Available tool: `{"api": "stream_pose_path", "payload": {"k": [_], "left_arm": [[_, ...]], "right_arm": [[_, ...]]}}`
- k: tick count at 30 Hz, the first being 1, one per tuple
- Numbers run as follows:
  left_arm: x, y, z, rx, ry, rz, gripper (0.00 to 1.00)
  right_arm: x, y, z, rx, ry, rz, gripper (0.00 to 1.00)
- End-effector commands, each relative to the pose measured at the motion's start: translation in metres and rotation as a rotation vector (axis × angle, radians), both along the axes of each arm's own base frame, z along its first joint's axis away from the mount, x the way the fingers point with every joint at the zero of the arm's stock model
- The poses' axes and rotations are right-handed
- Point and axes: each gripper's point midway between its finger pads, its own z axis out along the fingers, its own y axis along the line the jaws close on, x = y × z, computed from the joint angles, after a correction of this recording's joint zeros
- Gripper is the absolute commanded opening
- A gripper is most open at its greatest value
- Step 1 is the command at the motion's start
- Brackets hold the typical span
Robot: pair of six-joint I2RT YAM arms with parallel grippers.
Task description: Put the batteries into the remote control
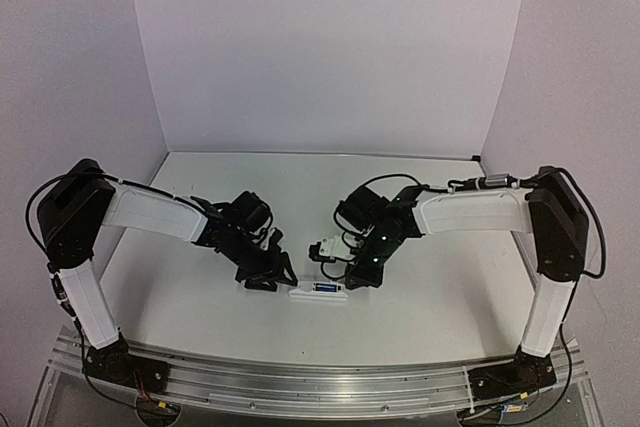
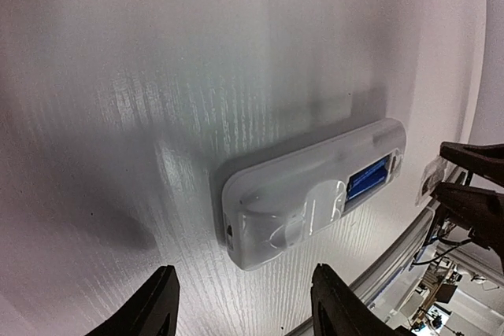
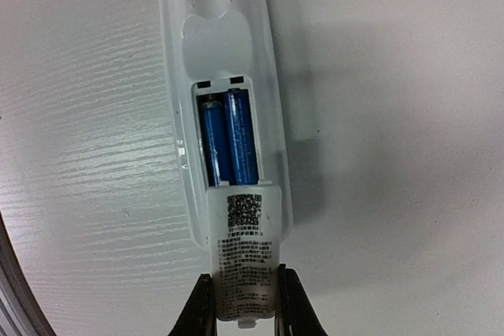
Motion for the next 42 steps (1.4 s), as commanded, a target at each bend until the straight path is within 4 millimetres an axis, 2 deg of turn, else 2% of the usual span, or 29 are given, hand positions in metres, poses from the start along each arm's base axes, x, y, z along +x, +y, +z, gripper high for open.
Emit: {"api": "stream_pose_path", "payload": {"k": [1,11,22,29,35,42], "left_arm": [[0.007,-0.013,0.01,-0.048,-0.035,-0.01,0.55],[0.009,-0.011,0.002,-0.054,-0.052,0.017,0.42],[0.005,-0.008,-0.007,-0.053,-0.043,0.016,0.39],[0.004,-0.009,-0.01,-0.054,-0.04,0.01,0.38],[0.003,-0.008,-0.012,-0.047,-0.036,-0.005,0.36],[0.002,-0.009,-0.011,-0.053,-0.035,-0.008,0.34]], "right_arm": [[0.001,0.014,0.0,-0.003,-0.026,0.077,0.0],[-0.004,0.026,-0.011,-0.042,-0.062,0.146,0.0],[-0.001,0.036,-0.017,-0.053,-0.082,0.183,0.0],[0.009,0.038,-0.017,-0.073,-0.118,0.161,0.0],[0.003,0.042,-0.02,-0.074,-0.11,0.191,0.0],[0.008,0.044,-0.023,-0.101,-0.133,0.181,0.0]]}}
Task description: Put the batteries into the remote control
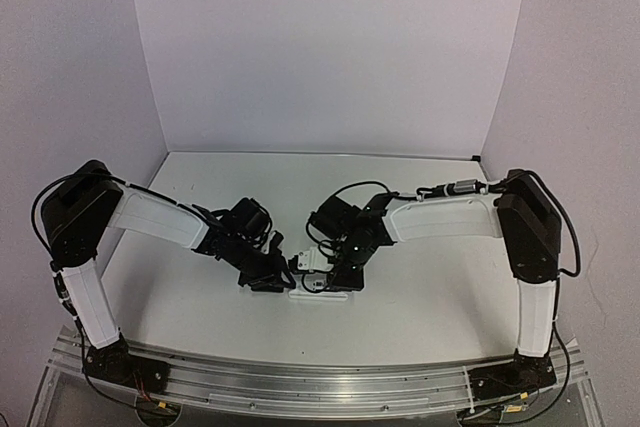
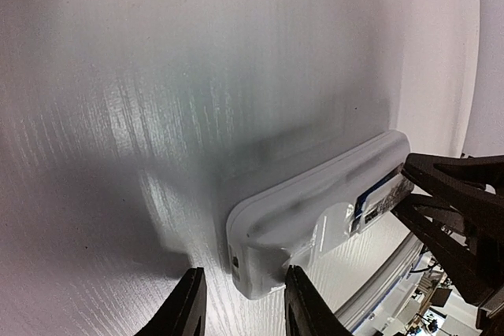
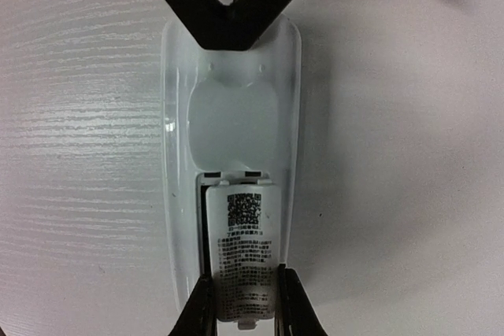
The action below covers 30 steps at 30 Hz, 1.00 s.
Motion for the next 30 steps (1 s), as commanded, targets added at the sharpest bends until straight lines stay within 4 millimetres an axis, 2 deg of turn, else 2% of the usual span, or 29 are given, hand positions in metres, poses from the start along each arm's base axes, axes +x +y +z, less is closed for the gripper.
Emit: {"api": "stream_pose_path", "payload": {"k": [1,17,30], "left_arm": [[-0.001,-0.004,0.001,-0.015,-0.016,-0.025,0.34],[-0.006,-0.001,0.0,-0.027,-0.002,-0.007,0.33],[-0.006,-0.002,0.003,-0.05,-0.011,0.0,0.33]], "right_arm": [[0.002,0.008,-0.004,-0.009,-0.01,0.008,0.0],[-0.003,-0.002,-0.002,-0.079,-0.001,-0.005,0.0],[-0.006,0.0,-0.001,-0.12,0.021,-0.043,0.0]]}}
